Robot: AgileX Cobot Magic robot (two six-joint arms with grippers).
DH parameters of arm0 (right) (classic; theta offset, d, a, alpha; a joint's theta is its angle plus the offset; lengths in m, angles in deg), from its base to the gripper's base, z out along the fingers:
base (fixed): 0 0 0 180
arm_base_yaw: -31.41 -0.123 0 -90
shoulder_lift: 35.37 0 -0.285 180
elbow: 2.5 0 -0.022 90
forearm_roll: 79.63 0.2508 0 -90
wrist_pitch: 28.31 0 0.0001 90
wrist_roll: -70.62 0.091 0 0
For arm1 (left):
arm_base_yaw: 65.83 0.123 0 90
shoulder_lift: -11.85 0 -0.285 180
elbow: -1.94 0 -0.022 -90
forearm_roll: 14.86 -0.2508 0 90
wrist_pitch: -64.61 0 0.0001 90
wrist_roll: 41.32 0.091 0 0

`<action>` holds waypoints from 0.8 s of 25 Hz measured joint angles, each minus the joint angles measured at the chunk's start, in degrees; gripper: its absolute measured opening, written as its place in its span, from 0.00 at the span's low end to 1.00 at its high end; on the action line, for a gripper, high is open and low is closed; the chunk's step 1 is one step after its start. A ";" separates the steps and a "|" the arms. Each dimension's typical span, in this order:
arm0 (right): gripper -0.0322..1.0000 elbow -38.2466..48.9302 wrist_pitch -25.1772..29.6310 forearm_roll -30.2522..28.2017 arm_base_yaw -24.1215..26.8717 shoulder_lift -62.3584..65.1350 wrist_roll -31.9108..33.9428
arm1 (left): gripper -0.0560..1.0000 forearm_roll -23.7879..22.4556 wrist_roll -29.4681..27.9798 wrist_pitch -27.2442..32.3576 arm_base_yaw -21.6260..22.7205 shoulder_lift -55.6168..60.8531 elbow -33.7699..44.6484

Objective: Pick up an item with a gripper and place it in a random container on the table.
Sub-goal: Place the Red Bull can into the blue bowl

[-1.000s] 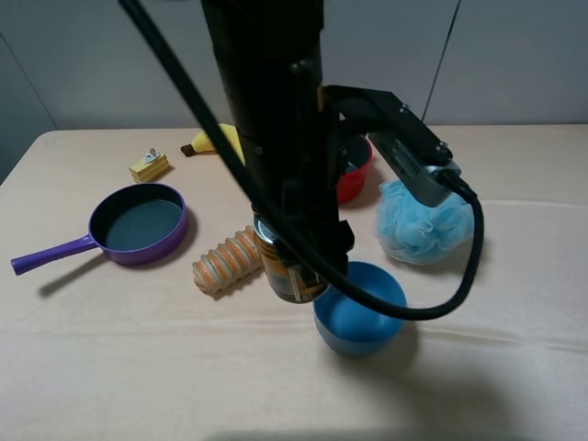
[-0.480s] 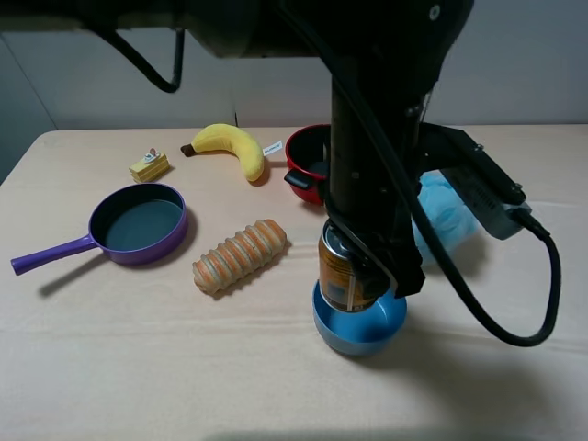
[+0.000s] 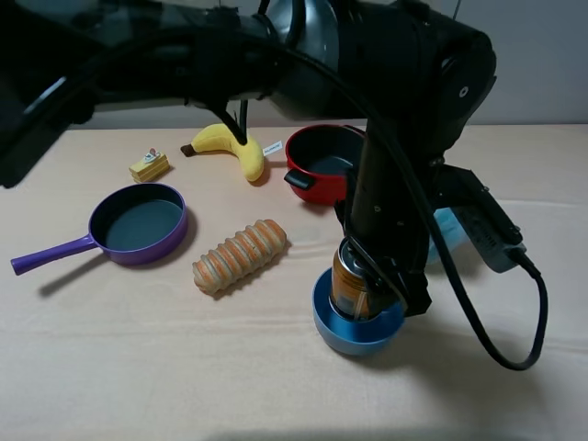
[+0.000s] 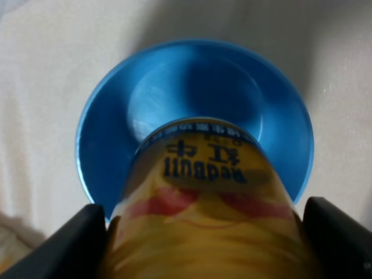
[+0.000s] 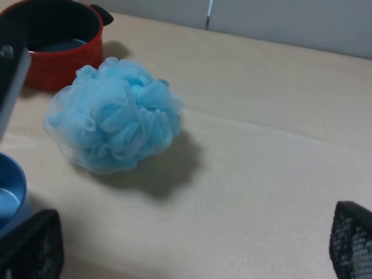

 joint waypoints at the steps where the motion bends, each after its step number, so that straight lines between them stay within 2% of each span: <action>1: 0.70 0.00 0.00 0.00 0.00 0.00 0.00 | 0.70 0.00 0.07 0.00 0.00 -0.34 0.00; 8: 0.70 0.00 0.00 0.05 0.00 0.00 0.00 | 0.70 0.04 0.23 -0.11 0.00 -2.95 0.00; 20: 0.70 0.00 0.00 0.10 0.00 0.00 0.00 | 0.70 0.54 0.33 -4.78 0.00 -4.49 0.00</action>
